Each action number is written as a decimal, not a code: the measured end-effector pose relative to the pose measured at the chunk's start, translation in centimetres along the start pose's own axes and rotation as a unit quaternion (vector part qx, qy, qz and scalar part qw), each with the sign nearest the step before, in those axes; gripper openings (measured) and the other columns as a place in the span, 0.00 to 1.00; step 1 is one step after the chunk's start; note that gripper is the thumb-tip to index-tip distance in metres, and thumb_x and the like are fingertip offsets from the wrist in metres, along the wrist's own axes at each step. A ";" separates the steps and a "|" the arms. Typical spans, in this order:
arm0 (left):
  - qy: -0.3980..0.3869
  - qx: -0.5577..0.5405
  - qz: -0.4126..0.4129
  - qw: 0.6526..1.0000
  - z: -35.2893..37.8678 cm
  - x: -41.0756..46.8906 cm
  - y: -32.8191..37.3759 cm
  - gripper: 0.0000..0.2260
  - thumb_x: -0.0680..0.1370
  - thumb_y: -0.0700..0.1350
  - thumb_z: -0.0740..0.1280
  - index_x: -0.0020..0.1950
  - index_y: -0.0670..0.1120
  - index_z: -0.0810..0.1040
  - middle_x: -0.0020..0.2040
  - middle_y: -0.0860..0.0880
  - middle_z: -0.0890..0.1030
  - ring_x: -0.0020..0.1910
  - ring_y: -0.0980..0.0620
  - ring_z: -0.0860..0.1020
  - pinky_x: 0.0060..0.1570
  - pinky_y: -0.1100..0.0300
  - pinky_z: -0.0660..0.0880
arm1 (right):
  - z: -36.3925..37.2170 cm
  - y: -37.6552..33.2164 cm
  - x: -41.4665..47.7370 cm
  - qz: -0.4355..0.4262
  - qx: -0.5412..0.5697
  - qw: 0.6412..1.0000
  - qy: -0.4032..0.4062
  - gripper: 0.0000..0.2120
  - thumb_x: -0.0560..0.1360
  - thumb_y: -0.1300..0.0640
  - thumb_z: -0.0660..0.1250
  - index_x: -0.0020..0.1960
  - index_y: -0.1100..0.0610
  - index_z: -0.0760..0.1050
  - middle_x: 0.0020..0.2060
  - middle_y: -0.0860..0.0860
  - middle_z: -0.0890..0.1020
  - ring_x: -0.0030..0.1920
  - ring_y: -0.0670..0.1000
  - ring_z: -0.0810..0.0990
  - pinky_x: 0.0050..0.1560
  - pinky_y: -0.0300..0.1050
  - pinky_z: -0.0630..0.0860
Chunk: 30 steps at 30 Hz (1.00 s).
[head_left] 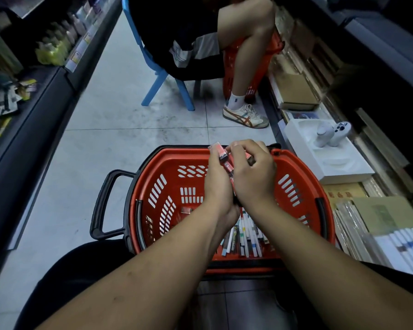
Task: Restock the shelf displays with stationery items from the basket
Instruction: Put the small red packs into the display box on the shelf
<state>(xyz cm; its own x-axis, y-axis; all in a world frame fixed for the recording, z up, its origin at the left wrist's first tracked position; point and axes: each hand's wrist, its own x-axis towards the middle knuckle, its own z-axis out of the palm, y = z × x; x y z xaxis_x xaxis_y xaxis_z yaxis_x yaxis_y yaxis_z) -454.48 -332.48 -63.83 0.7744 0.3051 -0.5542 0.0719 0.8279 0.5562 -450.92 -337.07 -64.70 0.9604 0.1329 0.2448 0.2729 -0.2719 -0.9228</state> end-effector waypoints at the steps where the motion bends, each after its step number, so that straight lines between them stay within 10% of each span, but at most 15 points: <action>1: 0.011 -0.012 0.002 1.000 -0.1 0.0 -0.1 0.20 0.81 0.61 0.63 0.49 0.45 0.83 0.47 0.44 0.85 0.42 0.49 0.85 0.44 0.59 0.80 | 0.1 0.1 -0.2 -0.004 -0.003 1.000 -0.002 0.09 0.79 0.57 0.66 0.42 0.48 0.80 0.44 0.48 0.80 0.41 0.43 0.79 0.40 0.29 0.71; 6: 0.004 -0.054 -0.010 0.998 -0.5 -0.5 -0.3 0.21 0.83 0.54 0.62 0.35 0.47 0.83 0.38 0.48 0.83 0.36 0.53 0.83 0.37 0.63 0.78 | 0.2 -0.2 -0.7 -0.022 -0.017 1.000 -0.012 0.08 0.79 0.56 0.66 0.43 0.50 0.81 0.44 0.47 0.79 0.40 0.44 0.79 0.40 0.33 0.74; 11: 0.032 -0.028 0.005 0.999 -0.8 -0.7 -0.3 0.11 0.84 0.47 0.61 0.58 0.42 0.79 0.39 0.46 0.83 0.36 0.52 0.83 0.34 0.62 0.78 | 0.7 -0.1 -0.7 -0.025 -0.042 0.998 -0.028 0.10 0.79 0.52 0.64 0.44 0.52 0.82 0.44 0.48 0.79 0.41 0.45 0.79 0.42 0.40 0.75; 19: 0.031 -0.060 -0.042 0.997 -0.4 -0.5 1.0 0.18 0.85 0.55 0.57 0.51 0.46 0.81 0.45 0.46 0.84 0.42 0.51 0.83 0.42 0.60 0.78 | 0.7 -0.8 -0.1 -0.050 -0.045 0.997 -0.046 0.16 0.82 0.53 0.58 0.64 0.49 0.79 0.54 0.49 0.83 0.53 0.45 0.80 0.53 0.38 0.76; 30: -0.090 -0.098 -0.066 0.989 0.1 0.0 2.6 0.22 0.83 0.52 0.61 0.38 0.44 0.87 0.39 0.46 0.85 0.37 0.50 0.85 0.38 0.61 0.82 | -1.2 -1.8 1.0 -0.144 -0.120 0.981 -0.044 0.16 0.82 0.52 0.59 0.68 0.52 0.75 0.52 0.47 0.83 0.49 0.46 0.81 0.49 0.45 0.78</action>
<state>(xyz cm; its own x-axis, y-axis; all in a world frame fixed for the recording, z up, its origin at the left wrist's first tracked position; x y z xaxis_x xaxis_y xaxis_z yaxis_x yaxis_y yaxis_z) -454.21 -330.34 -62.34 0.8666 0.1148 -0.4856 0.0701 0.9355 0.3464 -450.41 -337.59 -62.49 0.8355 0.3167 0.4491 0.5484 -0.4266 -0.7192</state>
